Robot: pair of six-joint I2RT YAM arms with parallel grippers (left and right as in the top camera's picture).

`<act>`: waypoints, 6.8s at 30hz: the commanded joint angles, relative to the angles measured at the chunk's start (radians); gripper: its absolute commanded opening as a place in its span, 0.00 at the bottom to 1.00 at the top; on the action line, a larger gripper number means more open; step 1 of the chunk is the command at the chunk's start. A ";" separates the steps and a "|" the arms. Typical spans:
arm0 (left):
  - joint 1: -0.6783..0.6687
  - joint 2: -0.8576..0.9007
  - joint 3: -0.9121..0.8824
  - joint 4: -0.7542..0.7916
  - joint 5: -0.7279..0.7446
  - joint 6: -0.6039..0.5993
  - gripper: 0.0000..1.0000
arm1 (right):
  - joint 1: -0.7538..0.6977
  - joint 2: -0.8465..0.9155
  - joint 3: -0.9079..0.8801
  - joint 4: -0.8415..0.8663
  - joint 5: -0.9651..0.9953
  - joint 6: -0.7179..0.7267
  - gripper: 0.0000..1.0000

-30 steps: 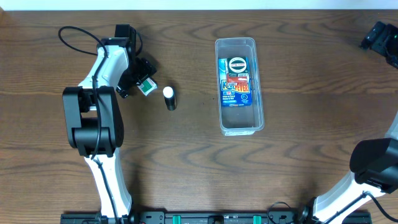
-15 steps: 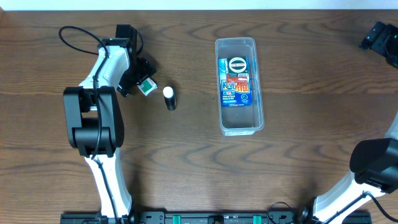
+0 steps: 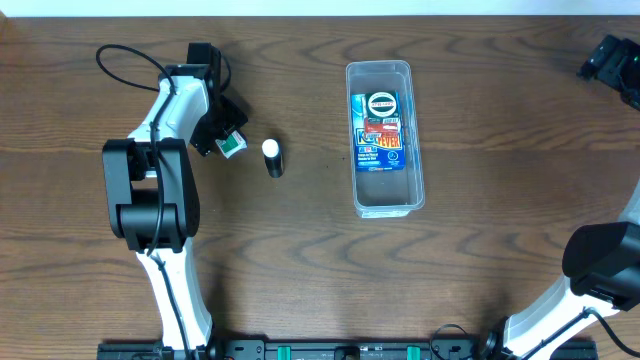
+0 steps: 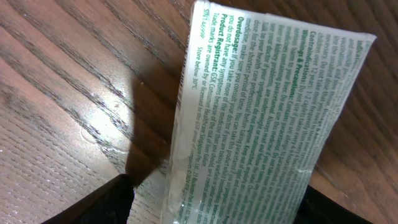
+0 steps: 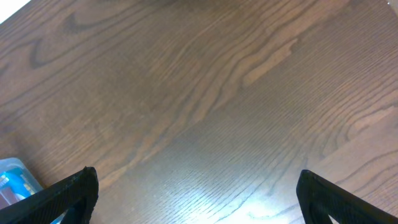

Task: Pack container
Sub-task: 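Lower the left gripper and grasp the white-green box by its end, then carry the white-green box over the container and lower it in, then open the left gripper and lift away from the container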

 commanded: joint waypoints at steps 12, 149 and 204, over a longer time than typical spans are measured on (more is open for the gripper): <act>-0.001 0.016 -0.003 0.012 -0.016 -0.006 0.61 | -0.010 0.010 0.000 -0.001 0.006 0.006 0.99; -0.796 -0.174 0.007 -0.003 -0.056 -0.078 0.70 | -0.010 0.010 0.000 -0.001 0.006 0.006 0.99; -0.396 -0.436 0.144 -0.385 -0.217 0.176 0.92 | -0.010 0.010 0.000 -0.001 0.006 0.006 0.99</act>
